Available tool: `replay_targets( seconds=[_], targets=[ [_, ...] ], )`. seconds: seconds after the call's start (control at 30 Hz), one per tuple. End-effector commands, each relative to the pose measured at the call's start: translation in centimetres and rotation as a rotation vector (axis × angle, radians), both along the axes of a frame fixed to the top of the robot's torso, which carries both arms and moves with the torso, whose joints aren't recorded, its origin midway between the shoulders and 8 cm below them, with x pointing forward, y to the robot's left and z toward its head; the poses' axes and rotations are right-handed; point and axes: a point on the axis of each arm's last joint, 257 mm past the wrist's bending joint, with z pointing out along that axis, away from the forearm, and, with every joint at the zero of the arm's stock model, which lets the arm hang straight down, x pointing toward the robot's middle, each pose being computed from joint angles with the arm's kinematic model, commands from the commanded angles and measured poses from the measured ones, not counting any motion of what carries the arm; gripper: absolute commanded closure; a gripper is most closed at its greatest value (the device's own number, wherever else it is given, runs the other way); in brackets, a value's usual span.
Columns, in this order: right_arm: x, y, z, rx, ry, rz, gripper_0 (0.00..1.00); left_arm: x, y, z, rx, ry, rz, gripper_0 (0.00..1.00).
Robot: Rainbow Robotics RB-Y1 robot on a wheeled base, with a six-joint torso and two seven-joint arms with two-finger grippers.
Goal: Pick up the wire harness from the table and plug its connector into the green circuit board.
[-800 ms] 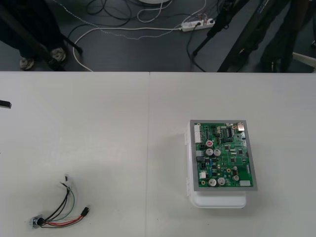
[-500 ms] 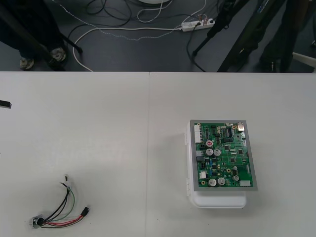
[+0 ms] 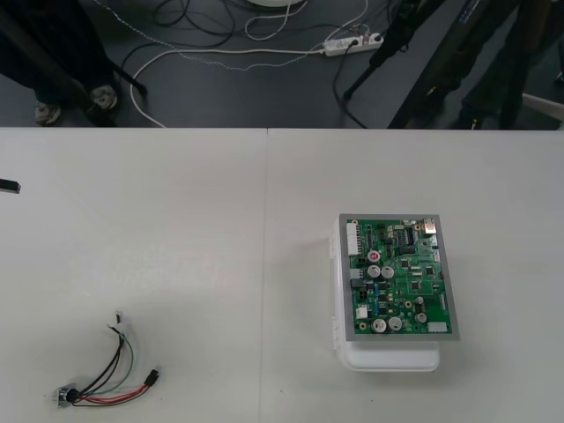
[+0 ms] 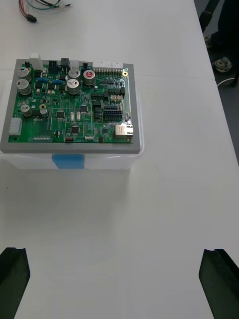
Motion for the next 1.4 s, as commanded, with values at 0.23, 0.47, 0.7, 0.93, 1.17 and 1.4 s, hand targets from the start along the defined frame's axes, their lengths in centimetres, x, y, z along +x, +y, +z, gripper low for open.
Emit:
replay_targets(
  seconds=[0.23, 0.47, 0.7, 0.93, 1.17, 1.4],
  targets=[
    [-0.4, -0.7, 0.6, -0.044, 0.008, -0.004, 0.00, -1.3, 0.7, 0.5, 0.045, 0.064, -0.007, 0.00],
    [-0.4, -0.7, 0.6, -0.044, 0.008, -0.004, 0.00, -1.3, 0.7, 0.5, 0.045, 0.064, -0.007, 0.00],
    [-0.4, -0.7, 0.6, -0.044, 0.008, -0.004, 0.00, -1.3, 0.7, 0.5, 0.045, 0.064, -0.007, 0.00],
    [-0.4, -0.7, 0.6, -0.044, 0.008, -0.004, 0.00, -1.3, 0.7, 0.5, 0.045, 0.064, -0.007, 0.00],
    [-0.4, -0.7, 0.6, -0.044, 0.008, -0.004, 0.00, -1.3, 0.7, 0.5, 0.045, 0.064, -0.007, 0.00],
    [-0.4, -0.7, 0.6, -0.044, 0.008, -0.004, 0.00, -2.3, 0.7, -2.0, 0.015, 0.128, 0.012, 0.00]
  ],
)
